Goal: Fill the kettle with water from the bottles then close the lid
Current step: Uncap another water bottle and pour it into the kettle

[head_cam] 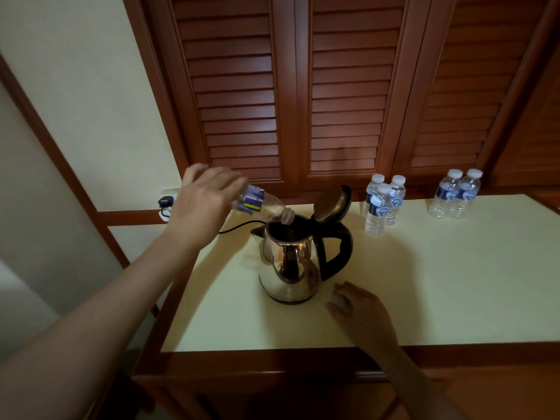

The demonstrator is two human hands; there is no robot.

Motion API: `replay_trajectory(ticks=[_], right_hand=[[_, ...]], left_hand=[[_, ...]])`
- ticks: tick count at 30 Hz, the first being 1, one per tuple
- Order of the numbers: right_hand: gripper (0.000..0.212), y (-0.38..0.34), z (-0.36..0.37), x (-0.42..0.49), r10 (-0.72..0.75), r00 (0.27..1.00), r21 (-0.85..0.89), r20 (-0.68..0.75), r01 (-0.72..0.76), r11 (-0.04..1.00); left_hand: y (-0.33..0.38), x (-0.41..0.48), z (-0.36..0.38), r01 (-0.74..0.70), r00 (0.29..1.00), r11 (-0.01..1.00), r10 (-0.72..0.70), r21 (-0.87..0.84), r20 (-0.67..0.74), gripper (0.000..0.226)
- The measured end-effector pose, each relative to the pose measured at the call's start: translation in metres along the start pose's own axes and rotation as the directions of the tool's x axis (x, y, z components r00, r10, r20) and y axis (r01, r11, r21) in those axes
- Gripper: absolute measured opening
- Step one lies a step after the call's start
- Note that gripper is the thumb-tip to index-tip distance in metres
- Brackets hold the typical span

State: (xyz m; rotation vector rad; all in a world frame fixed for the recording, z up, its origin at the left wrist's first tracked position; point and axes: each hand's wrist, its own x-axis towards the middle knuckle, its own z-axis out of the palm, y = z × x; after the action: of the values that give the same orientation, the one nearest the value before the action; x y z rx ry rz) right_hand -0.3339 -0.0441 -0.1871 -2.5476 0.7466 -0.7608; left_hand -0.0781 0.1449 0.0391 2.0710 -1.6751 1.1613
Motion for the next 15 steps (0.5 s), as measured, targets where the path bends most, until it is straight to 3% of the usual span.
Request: replay_trajectory(ticks=[2, 4, 8, 13, 15], right_hand=[[0.026, -0.002, -0.001, 0.0, -0.004, 0.999, 0.005, -0.034, 0.004, 1.0], [0.029, 0.003, 0.001, 0.0, 0.028, 0.999, 0.002, -0.045, -0.028, 1.0], [0.04, 0.014, 0.008, 0.0, 0.0, 1.0, -0.186, -0.016, -0.003, 0.982], [0.047, 0.013, 0.007, 0.001, 0.072, 0.996, -0.279, 0.05, -0.055, 0.959], [0.046, 0.011, 0.004, 0.001, 0.069, 0.997, -0.237, 0.04, -0.058, 0.97]], left_hand=[[0.002, -0.017, 0.003, 0.146, 0.989, 0.986, -0.144, -0.082, 0.031, 0.053], [0.007, -0.037, 0.007, 0.305, 0.952, 0.932, -0.297, -0.194, 0.071, 0.057], [0.025, -0.081, 0.015, 0.619, 0.773, 0.684, -0.617, -0.386, 0.146, 0.058], [0.067, -0.134, 0.029, 0.73, 0.635, 0.43, -0.714, -0.53, 0.295, 0.053], [0.083, -0.145, 0.033, 0.756, 0.599, 0.359, -0.718, -0.548, 0.355, 0.047]])
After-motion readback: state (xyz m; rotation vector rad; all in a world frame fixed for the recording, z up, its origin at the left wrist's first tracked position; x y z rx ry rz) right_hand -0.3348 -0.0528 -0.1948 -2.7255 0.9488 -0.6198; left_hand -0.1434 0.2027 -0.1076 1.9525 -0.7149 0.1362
